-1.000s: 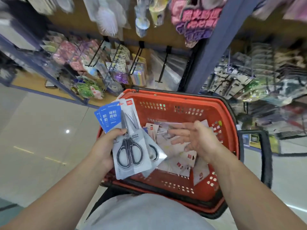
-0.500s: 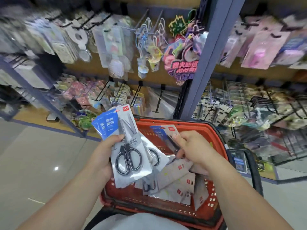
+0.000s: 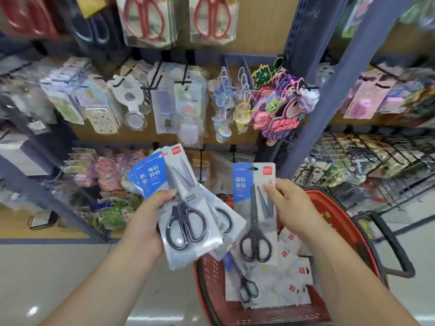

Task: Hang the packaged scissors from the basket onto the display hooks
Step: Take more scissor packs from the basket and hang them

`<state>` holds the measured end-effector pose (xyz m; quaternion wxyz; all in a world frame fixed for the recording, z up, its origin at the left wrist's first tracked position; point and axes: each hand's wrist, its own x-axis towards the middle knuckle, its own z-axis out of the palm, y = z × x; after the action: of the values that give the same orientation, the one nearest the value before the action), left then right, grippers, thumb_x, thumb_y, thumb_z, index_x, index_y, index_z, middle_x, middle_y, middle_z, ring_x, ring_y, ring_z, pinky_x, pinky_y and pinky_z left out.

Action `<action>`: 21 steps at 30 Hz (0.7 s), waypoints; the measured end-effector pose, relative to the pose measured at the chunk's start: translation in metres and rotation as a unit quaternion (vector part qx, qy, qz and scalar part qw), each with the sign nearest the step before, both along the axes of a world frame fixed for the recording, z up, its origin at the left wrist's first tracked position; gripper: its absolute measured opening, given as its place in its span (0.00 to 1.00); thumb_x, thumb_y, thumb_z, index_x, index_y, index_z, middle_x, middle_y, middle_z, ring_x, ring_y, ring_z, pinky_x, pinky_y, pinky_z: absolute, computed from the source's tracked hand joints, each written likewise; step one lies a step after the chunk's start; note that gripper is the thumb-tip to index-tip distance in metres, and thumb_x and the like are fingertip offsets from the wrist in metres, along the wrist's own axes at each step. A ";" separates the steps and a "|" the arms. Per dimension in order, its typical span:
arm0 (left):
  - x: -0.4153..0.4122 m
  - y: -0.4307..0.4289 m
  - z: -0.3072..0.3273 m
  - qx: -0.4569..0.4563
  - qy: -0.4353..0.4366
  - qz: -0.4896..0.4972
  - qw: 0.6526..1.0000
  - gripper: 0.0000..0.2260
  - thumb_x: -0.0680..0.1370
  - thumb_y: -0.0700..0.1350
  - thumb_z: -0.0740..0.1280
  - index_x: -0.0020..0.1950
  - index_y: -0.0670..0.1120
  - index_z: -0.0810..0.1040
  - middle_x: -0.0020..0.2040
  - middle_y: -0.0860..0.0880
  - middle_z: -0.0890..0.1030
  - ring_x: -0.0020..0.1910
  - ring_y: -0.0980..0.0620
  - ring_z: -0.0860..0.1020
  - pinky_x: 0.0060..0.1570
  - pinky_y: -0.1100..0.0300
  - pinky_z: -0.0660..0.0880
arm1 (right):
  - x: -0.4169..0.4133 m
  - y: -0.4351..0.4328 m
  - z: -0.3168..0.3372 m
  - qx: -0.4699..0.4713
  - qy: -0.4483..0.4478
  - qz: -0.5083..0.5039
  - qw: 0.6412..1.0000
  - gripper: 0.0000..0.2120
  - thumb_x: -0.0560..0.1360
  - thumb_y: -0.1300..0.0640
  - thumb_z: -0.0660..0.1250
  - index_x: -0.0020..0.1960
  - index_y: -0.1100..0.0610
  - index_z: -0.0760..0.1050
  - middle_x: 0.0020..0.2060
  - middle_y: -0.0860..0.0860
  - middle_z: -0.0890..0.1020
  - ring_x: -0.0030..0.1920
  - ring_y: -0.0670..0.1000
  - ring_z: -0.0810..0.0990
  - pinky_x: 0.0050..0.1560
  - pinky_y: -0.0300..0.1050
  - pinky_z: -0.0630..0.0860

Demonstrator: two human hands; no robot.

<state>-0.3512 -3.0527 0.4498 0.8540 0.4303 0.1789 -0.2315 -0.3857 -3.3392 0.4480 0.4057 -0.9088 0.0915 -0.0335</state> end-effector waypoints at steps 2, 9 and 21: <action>0.014 0.016 0.013 0.002 -0.008 -0.007 1.000 0.22 0.69 0.45 0.71 0.63 0.44 0.79 0.52 0.40 0.83 0.43 0.42 0.84 0.42 0.49 0.85 | 0.001 0.022 0.010 0.062 -0.020 -0.027 0.997 0.15 0.86 0.51 0.60 0.50 0.57 0.81 0.47 0.57 0.85 0.51 0.58 0.81 0.51 0.52 0.75; 0.045 0.032 0.057 -0.043 -0.048 -0.036 0.997 0.17 0.69 0.44 0.69 0.57 0.44 0.80 0.44 0.43 0.85 0.37 0.44 0.86 0.36 0.51 0.84 | 0.007 0.048 0.053 0.195 -0.085 -0.109 0.971 0.12 0.86 0.49 0.59 0.57 0.45 0.82 0.55 0.46 0.87 0.59 0.55 0.84 0.63 0.60 0.76; 0.087 -0.030 0.152 -0.040 -0.168 0.061 0.983 0.13 0.78 0.42 0.66 0.62 0.43 0.81 0.50 0.43 0.86 0.41 0.46 0.86 0.39 0.51 0.85 | 0.086 -0.013 0.149 0.189 -0.232 -0.071 0.952 0.15 0.86 0.47 0.60 0.52 0.57 0.79 0.48 0.61 0.83 0.44 0.55 0.78 0.47 0.52 0.72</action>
<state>-0.2638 -3.0832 0.6019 0.9010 0.4165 0.0496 -0.1104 -0.2993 -3.3519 0.5970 0.5765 -0.7740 0.0634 -0.2540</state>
